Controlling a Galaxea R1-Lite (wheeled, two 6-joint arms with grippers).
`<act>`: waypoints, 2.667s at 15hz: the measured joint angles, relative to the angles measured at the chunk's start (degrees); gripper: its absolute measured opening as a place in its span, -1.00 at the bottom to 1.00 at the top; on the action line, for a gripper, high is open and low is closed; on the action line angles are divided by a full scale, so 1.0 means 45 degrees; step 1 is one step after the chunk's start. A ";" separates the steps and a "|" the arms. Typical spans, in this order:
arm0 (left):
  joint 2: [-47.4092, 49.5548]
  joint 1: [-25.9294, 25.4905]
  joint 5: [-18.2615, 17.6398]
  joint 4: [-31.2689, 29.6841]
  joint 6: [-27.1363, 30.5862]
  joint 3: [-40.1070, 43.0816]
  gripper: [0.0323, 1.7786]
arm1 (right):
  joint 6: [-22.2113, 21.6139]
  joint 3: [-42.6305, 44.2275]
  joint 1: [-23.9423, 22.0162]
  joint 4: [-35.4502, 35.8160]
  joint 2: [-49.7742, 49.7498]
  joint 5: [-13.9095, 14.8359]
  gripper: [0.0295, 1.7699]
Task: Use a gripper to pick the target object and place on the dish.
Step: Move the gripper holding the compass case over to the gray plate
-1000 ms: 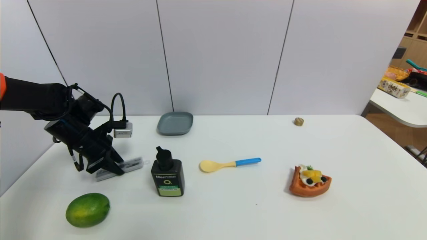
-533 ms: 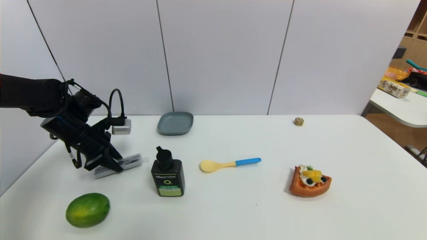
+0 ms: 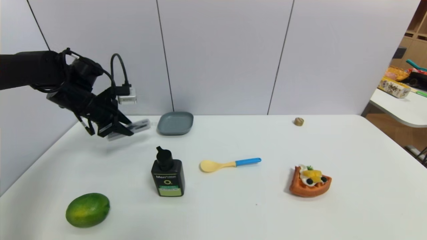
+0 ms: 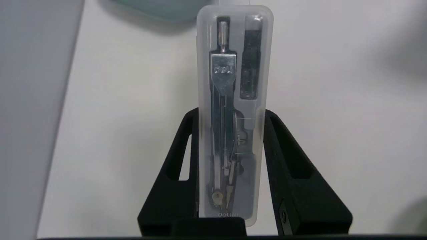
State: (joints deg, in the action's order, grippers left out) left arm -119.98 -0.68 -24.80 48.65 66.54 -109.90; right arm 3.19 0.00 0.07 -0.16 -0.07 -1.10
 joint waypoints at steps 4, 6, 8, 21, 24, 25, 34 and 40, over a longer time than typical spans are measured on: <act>-0.1281 0.0696 -0.0712 -0.2563 -0.0737 -0.0772 -0.36 | 0.0000 0.0000 0.0000 0.0000 0.0000 0.0000 0.93; -0.1807 0.0948 -0.0853 -0.3898 -0.0851 -0.0815 -0.36 | 0.0005 0.0000 0.0000 -0.0005 0.0000 -0.0005 0.93; -0.2189 0.1130 -0.1159 -0.4768 -0.0878 -0.0826 -0.36 | 0.0000 0.0000 0.0000 -0.0005 0.0000 0.0000 0.93; -0.3175 0.1950 -0.1306 -0.7317 -0.0853 -0.0875 -0.36 | 0.0000 0.0000 0.0000 0.0000 0.0000 -0.0005 0.93; -0.3224 0.2075 -0.1292 -0.7304 -0.0853 -0.0875 -0.36 | 0.0005 0.0000 0.0000 0.0000 0.0000 0.0000 0.93; -0.3240 0.2105 -0.1287 -0.7304 -0.0859 -0.0875 -0.36 | 0.0005 0.0000 0.0000 -0.0005 0.0000 -0.0005 0.93; -0.3381 0.2167 -0.1287 -0.7249 -0.0859 -0.0870 -0.36 | 0.0005 0.0000 0.0000 -0.0005 0.0000 -0.0005 0.93; -0.3413 0.2251 -0.1295 -0.7052 -0.0829 -0.0870 0.31 | 0.0005 0.0000 0.0000 -0.0005 0.0000 0.0000 0.93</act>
State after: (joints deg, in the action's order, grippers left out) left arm -135.34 9.45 -30.62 16.92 62.81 -113.81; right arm 3.22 0.00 0.07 -0.18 -0.07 -1.10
